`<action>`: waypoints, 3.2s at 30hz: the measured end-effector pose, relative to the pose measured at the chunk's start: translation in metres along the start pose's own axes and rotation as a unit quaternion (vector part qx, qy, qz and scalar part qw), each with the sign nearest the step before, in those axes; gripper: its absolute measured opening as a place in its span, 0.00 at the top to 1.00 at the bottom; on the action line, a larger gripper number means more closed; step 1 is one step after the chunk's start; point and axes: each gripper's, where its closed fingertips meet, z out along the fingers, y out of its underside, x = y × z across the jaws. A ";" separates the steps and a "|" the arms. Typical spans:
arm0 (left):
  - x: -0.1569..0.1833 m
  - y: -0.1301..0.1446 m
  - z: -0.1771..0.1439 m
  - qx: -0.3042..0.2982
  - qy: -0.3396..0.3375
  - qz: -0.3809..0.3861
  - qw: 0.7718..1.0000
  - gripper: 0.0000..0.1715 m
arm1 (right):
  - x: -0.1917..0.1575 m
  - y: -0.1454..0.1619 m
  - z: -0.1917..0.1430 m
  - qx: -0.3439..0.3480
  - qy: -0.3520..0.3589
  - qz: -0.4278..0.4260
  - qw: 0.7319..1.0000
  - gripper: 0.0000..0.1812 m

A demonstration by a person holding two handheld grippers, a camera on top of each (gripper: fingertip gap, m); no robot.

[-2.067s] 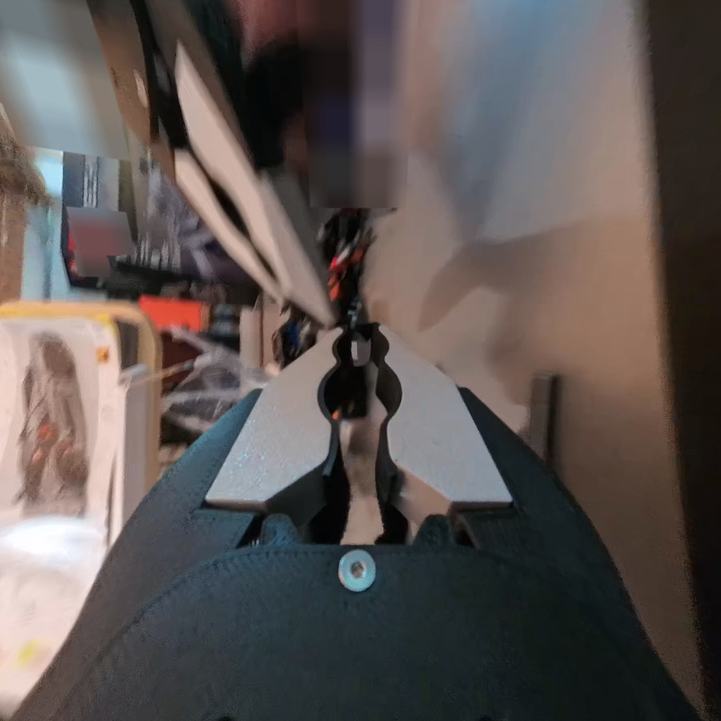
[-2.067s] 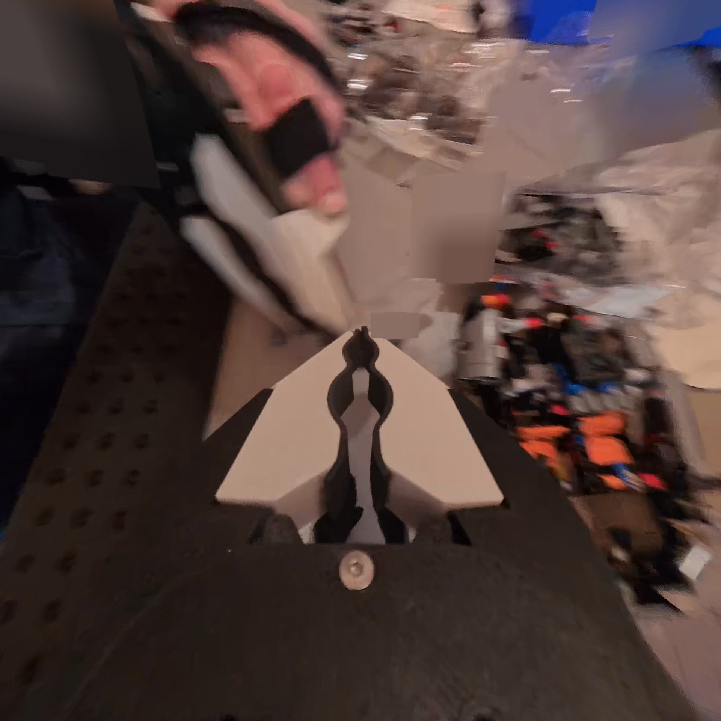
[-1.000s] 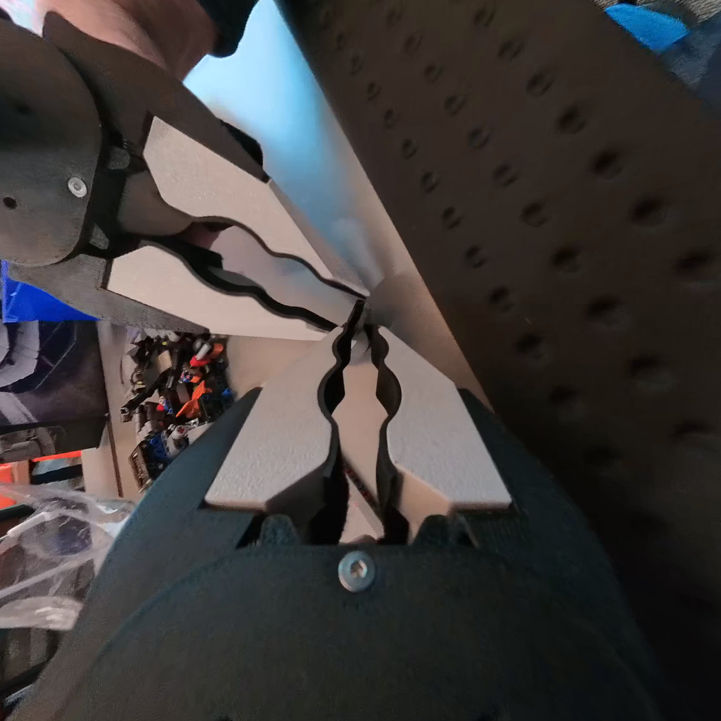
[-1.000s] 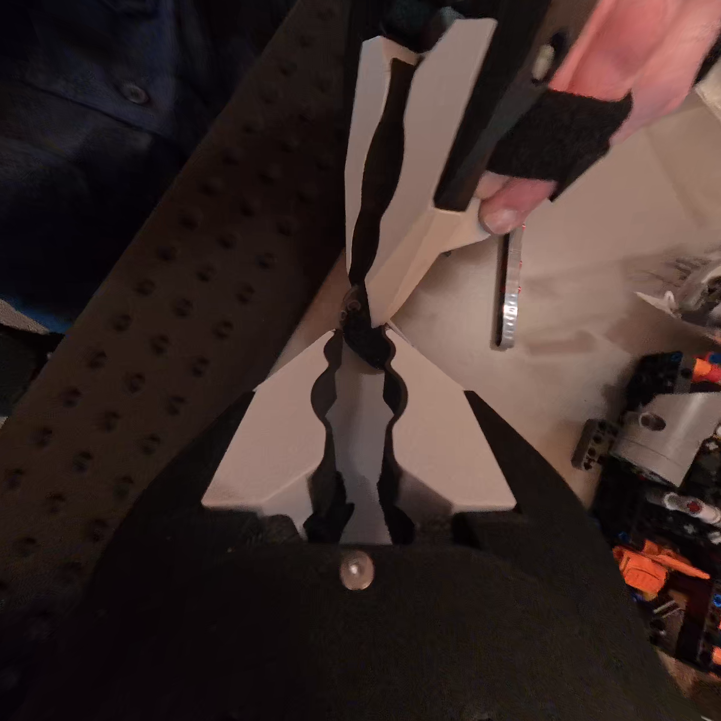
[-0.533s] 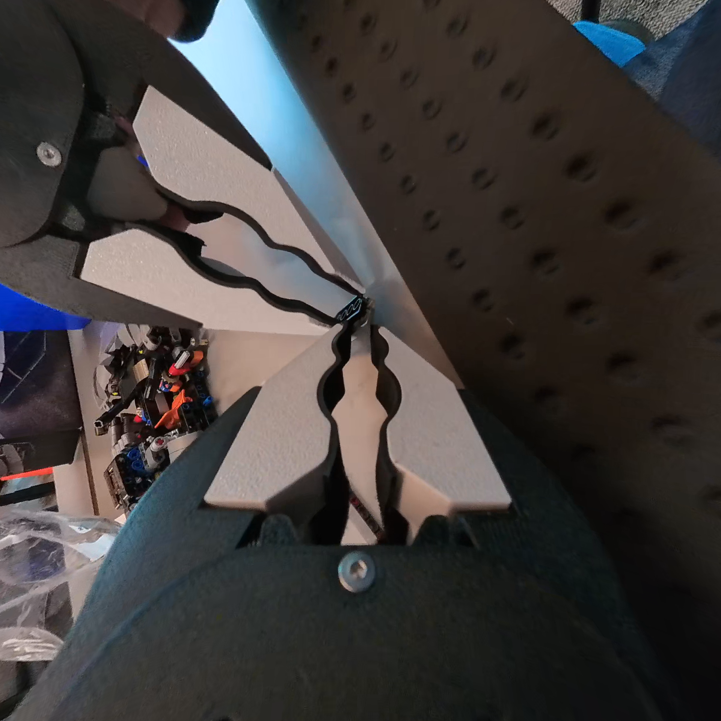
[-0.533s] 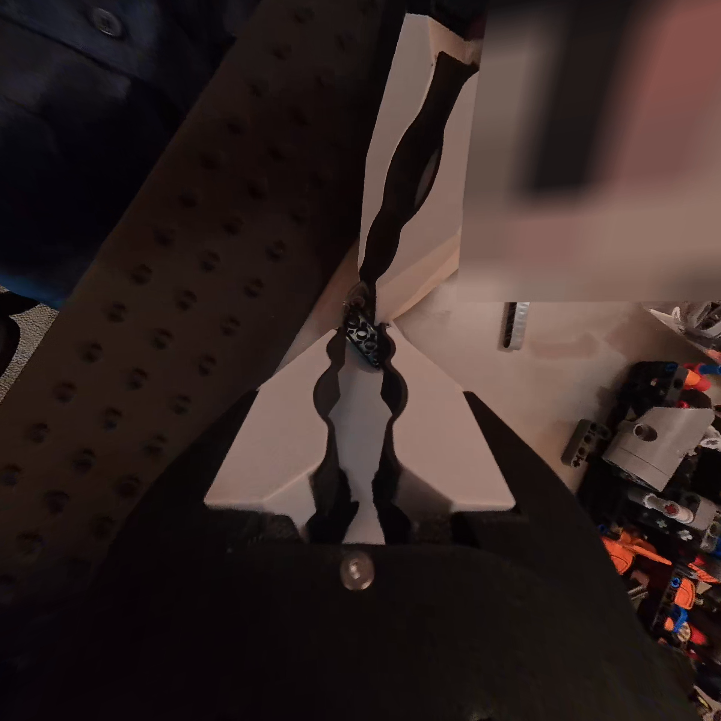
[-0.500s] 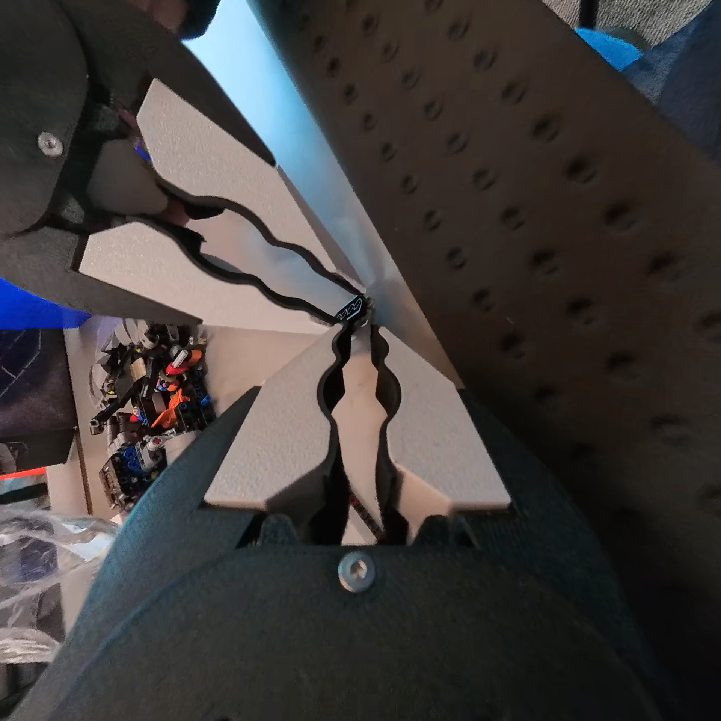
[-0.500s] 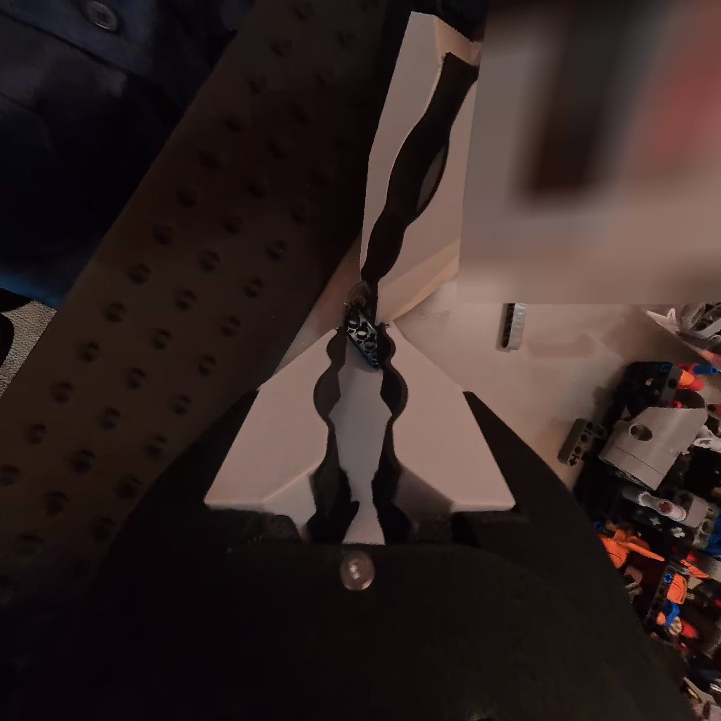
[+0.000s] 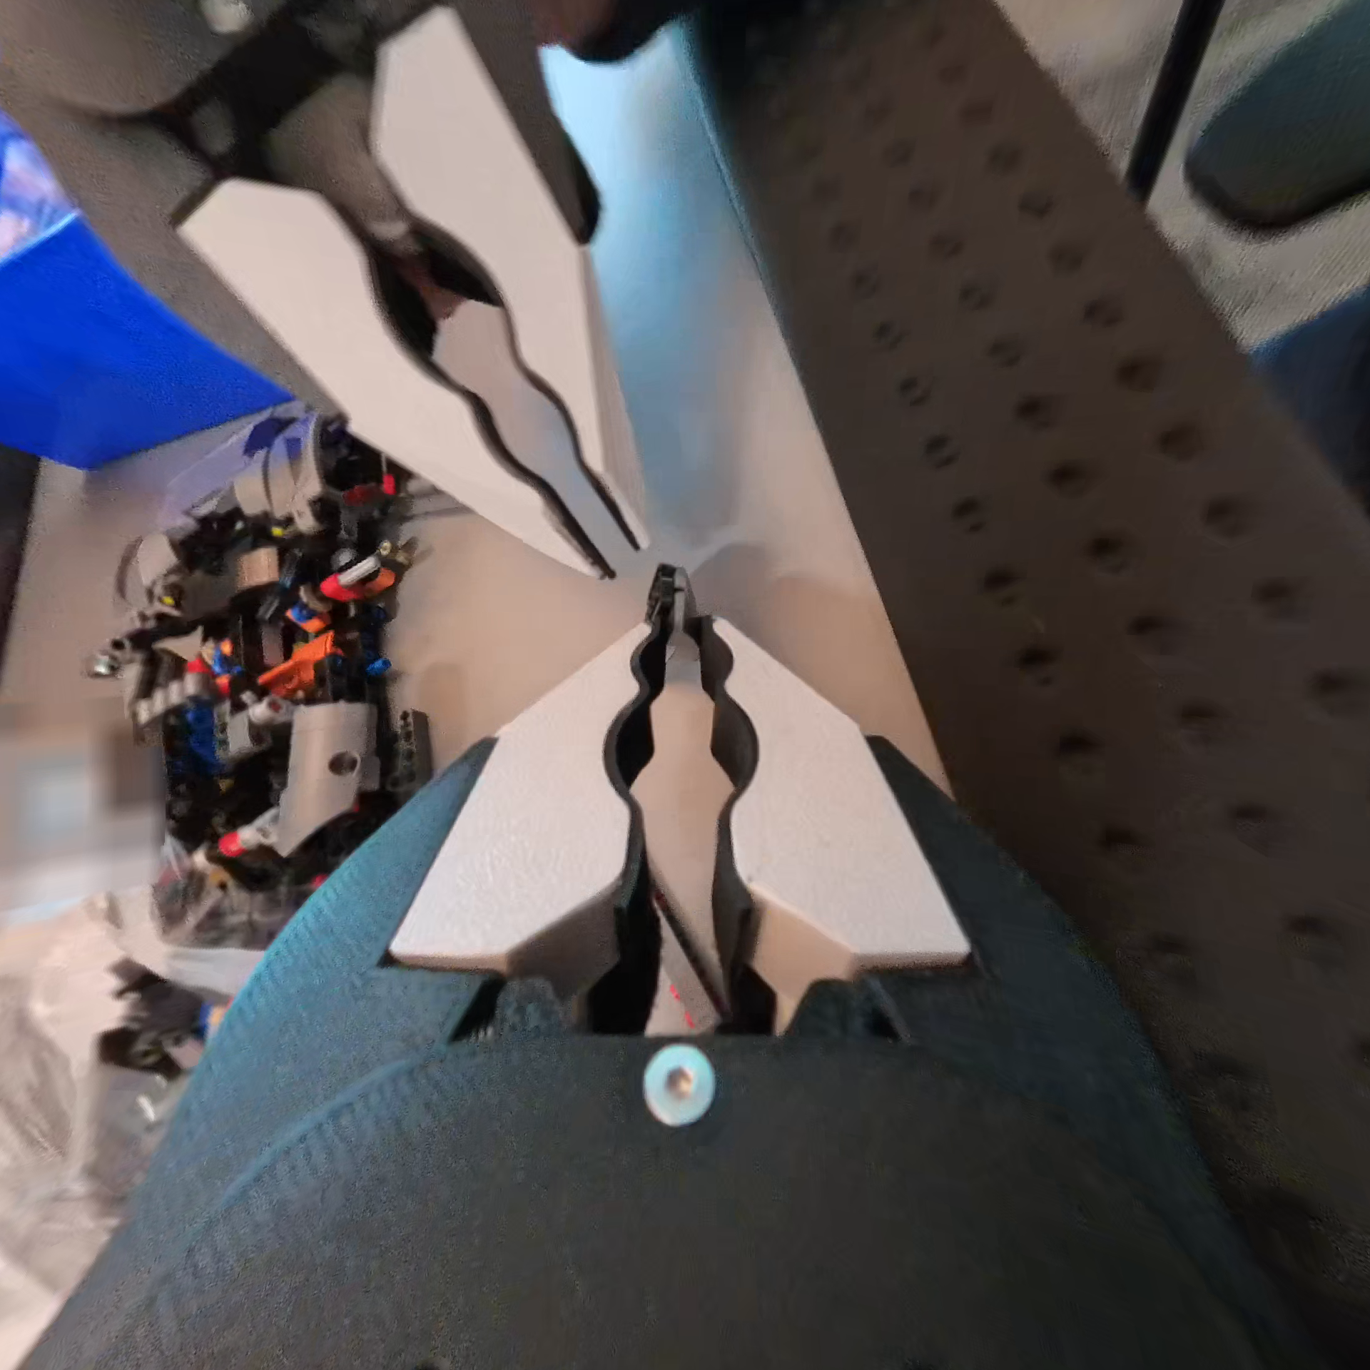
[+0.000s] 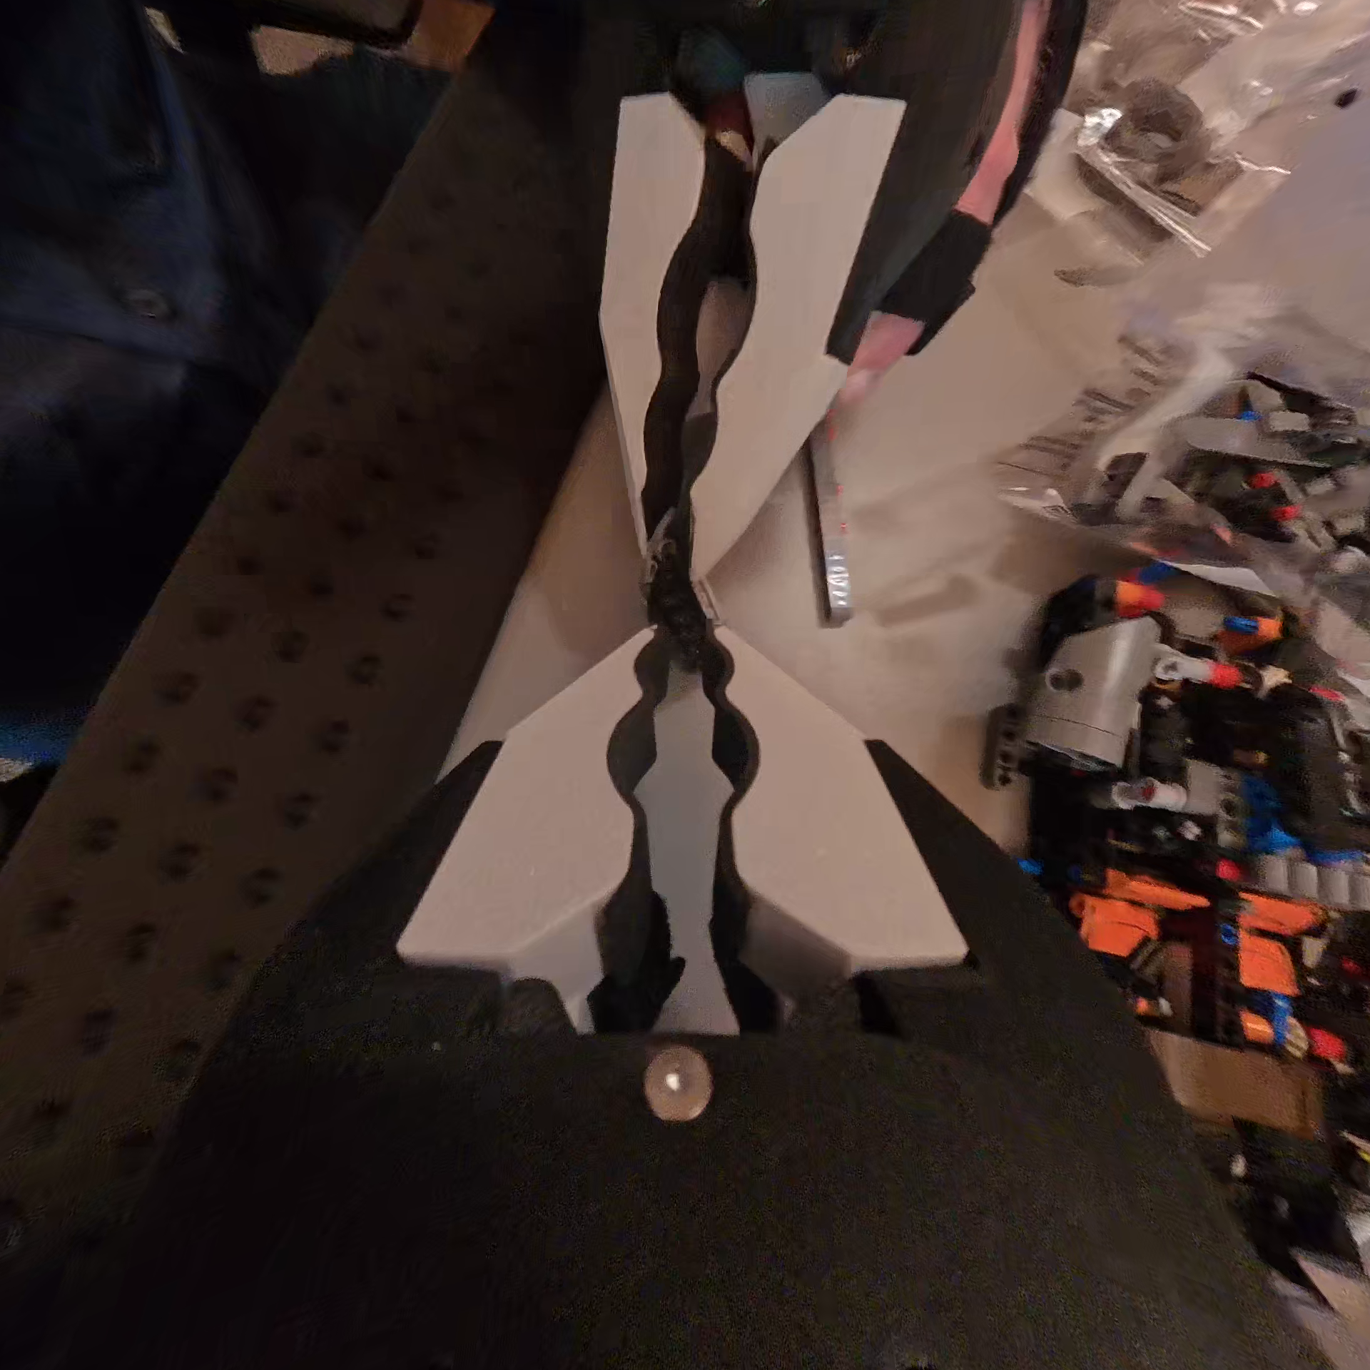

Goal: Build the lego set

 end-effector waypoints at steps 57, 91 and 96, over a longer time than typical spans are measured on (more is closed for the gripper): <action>-0.019 0.011 0.013 -0.041 -0.030 -0.073 0.996 0.96 | 0.009 0.012 0.012 -0.020 -0.013 0.140 0.990 1.00; -0.015 0.033 0.022 -0.063 0.014 -0.148 0.987 0.94 | 0.015 0.012 0.003 0.034 -0.017 0.129 0.991 0.99; -0.013 0.034 0.023 -0.067 0.025 -0.162 0.984 0.94 | 0.015 0.011 0.004 0.012 0.013 0.094 0.995 0.98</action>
